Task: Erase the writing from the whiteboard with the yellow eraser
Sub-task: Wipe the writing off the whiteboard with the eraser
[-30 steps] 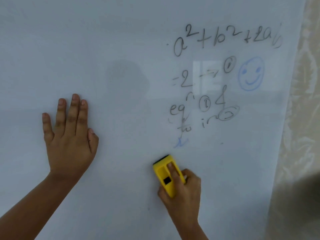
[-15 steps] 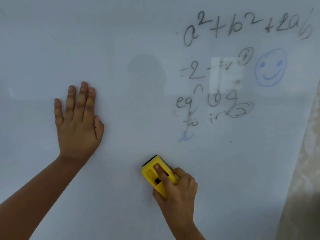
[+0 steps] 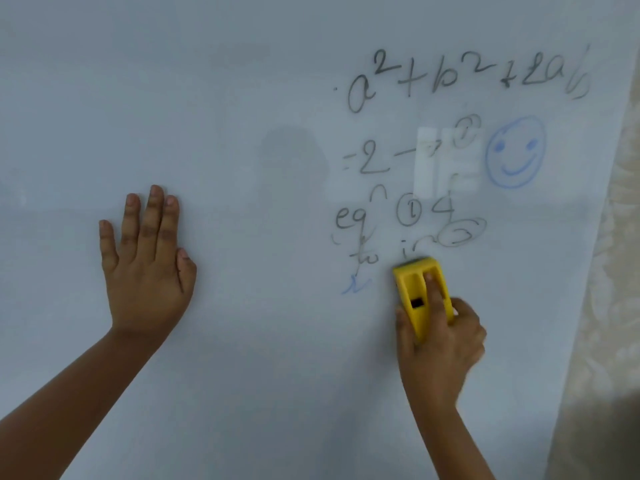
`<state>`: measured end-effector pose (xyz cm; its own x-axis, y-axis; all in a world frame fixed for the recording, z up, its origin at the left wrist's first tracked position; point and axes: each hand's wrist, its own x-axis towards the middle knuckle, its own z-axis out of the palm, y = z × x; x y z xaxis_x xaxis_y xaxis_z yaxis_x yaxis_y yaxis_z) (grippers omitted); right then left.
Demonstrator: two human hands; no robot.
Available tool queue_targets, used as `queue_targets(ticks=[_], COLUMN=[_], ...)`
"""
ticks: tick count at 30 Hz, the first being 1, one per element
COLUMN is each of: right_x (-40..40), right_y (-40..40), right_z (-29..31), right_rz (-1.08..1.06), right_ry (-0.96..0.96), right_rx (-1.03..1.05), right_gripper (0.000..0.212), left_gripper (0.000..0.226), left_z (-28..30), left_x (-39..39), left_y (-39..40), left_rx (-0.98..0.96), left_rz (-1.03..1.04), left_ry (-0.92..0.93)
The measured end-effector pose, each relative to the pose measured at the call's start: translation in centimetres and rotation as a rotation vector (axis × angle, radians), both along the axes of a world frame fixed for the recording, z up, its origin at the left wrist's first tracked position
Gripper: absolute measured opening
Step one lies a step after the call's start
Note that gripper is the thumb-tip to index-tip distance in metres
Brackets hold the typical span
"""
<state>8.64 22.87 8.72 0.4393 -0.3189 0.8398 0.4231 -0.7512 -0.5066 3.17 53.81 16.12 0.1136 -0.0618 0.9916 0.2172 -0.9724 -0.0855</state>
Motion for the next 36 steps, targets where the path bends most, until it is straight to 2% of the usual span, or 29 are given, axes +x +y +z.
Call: queue_targets(ticks=[2,4,7,10,13,15,17,18,20,23,25,28,32,34,36], right_x=[-0.2,-1.0,-2.0,-1.5,0.1,1.4,2.2,2.1,1.1,-0.7,-1.0,0.1,2.2,2.3,1.5], right_y=[1.7,3.8,4.7,2.1,-1.3,-2.7,-2.6,-1.9,0.4,2.8,1.8,-1.5,-3.1,-1.9,-0.2], right_z=[2.2,2.2,-0.8,-2.8,-1.0,2.4,5.9,7.3,8.4,6.0,4.0,4.2,9.1,11.0,11.1], right_rz=[0.019,0.057,0.081,0.053,-0.052,-0.097,-0.108,-0.099,-0.066,-0.02,-0.009,-0.06,-0.122,-0.096,-0.042], right_ry=[-0.008,-0.011,0.013,0.031,0.062,0.091,0.095,0.075,-0.011,-0.061,-0.037,0.036,0.106,0.073,0.003], right_rx=[0.04,-0.034,-0.222,-0.259,-0.075,0.135,0.248,0.221,0.042,-0.209,-0.259,-0.123,0.197,0.198,0.096], right_gripper=[0.059,0.057,0.054,0.054,0.058,0.064,0.065,0.065,0.065,0.062,0.06,0.064,0.064,0.063,0.062], left_gripper=[0.056,0.056,0.056,0.056,0.056,0.057,0.057,0.057,0.056,0.055,0.055,0.056,0.055,0.056,0.056], left_z=[-0.1,-0.2,-0.3,-0.3,-0.4,-0.4,-0.4,-0.4,-0.5,-0.3,-0.3,-0.3,-0.4,-0.6,-0.7], left_x=[0.2,0.4,0.6,0.6,0.6,0.6,0.4,0.4,0.3,0.3,0.3,0.3,0.3,0.4,0.4], left_y=[0.2,0.4,0.5,0.4,0.4,0.5,0.4,0.4,0.2,0.4,0.5,0.3,0.3,0.3,0.4], left_rx=[-0.003,-0.001,-0.002,0.002,-0.001,-0.01,-0.016,-0.017,-0.023,-0.013,-0.003,-0.018,-0.035,-0.033,-0.024], left_rz=[-0.007,-0.016,-0.037,-0.039,-0.026,-0.026,-0.033,-0.037,-0.056,-0.109,-0.137,-0.128,-0.122,-0.122,-0.128], left_ry=[-0.006,-0.015,-0.011,-0.005,-0.001,0.004,0.008,0.006,0.008,0.04,0.065,0.085,0.081,0.077,0.069])
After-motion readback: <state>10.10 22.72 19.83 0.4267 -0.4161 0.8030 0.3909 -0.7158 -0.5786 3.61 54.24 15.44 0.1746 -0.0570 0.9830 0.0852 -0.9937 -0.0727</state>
